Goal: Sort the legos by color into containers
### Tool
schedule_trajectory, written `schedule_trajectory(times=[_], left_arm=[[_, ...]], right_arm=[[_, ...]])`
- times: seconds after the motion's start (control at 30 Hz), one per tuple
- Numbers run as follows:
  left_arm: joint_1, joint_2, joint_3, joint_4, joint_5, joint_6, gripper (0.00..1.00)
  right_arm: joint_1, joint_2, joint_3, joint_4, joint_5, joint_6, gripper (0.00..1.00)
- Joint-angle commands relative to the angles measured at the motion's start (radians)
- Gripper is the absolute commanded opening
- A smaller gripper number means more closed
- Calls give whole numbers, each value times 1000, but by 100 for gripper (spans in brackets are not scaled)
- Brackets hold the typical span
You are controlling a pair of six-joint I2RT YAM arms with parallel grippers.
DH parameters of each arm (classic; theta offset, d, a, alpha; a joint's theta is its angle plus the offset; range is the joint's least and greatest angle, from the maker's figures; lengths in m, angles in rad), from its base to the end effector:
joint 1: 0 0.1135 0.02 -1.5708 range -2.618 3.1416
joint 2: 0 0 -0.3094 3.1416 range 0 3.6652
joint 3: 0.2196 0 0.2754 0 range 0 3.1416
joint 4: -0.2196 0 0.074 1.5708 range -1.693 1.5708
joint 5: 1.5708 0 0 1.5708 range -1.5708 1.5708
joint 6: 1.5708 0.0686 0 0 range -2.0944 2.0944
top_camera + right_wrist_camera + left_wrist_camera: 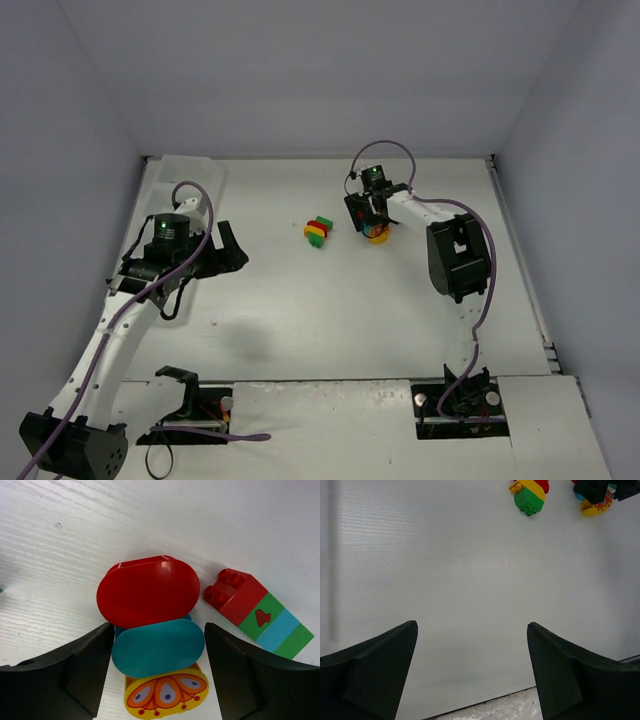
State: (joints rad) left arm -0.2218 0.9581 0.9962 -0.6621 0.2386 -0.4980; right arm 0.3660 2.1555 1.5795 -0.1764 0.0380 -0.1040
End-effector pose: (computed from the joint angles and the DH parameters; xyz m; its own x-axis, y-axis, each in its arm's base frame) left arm 0.2135 -0.0648 0.3546 -0.6922 -0.3197 -0.6470 0.0799 0.8571 -0.5090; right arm 0.5172 0.1955 0.1780 -0.6002 -0.3411 -0.7234 -0.3962 0.9125 -0.1016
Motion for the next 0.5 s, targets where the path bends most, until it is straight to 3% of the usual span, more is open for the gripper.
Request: schedule_trajectory(times=[0.0, 0.07, 0.1, 0.17, 0.2, 0.27, 0.47], left_arm=[[-2, -10, 4, 35, 28, -25, 84], [-2, -9, 1, 48, 45, -28, 83], [-2, -7, -2, 67, 56, -33, 84], [-10, -7, -5, 82, 79, -37, 83], [-16, -7, -5, 96, 80, -42, 84], [-50, -2, 1, 110, 79, -47, 84], [-181, 30, 25, 212, 19, -109, 83]], right_arm=[[11, -26, -13, 8, 17, 7, 68], [11, -37, -24, 8, -1, 21, 59], [8, -40, -26, 8, -9, 30, 43], [5, -68, -26, 8, -67, 65, 27], [2, -81, -26, 9, -81, 84, 11], [1, -132, -30, 17, -108, 151, 0], [-1, -386, -150, 116, -118, 386, 0]])
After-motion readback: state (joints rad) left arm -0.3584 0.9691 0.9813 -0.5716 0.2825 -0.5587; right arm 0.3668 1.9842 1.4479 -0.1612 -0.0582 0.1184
